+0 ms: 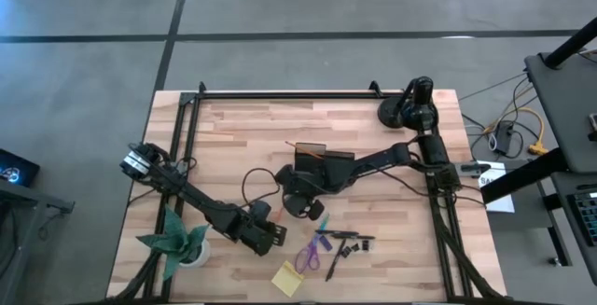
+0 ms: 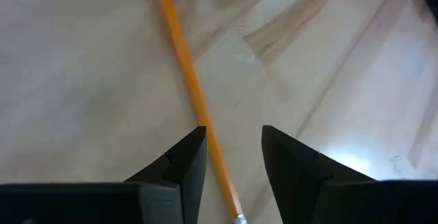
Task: Pick and place office supplies into organizer
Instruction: Put the yellow pencil into the black desk organizer
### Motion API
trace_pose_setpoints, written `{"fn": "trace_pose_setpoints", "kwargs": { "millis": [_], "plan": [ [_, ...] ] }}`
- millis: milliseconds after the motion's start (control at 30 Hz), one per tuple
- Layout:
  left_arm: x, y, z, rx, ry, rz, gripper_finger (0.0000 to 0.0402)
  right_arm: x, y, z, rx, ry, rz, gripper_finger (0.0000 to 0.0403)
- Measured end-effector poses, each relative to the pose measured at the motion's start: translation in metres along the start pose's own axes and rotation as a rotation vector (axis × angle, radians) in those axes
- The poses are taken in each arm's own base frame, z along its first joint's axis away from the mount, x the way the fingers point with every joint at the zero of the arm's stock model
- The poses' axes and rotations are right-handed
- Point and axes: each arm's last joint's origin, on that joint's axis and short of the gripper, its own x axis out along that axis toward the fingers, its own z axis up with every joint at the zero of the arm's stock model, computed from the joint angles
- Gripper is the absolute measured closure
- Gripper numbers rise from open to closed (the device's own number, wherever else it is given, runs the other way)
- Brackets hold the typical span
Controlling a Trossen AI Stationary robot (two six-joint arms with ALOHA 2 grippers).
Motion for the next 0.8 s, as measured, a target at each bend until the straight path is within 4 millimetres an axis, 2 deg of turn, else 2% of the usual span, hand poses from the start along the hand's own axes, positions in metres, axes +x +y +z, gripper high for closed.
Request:
{"fn": "trace_pose_setpoints", "kwargs": {
  "millis": [467,633,800],
  "plan": [
    [-0.004,0.003,0.001,-0.010,0.009,0.050,0.0378,0.028,0.005,-0.017,0.053,0.023,0.076,0.0271],
    [-0.006,0.004,0.001,-0.007,0.014,0.057,0.0378,0.028,0.000,-0.023,0.074,0.025,0.077,0.0271],
    [-0.011,0.006,0.001,0.002,0.019,0.078,0.0378,0.028,-0.012,-0.035,0.209,0.006,0.104,0.0271]
  ]
}}
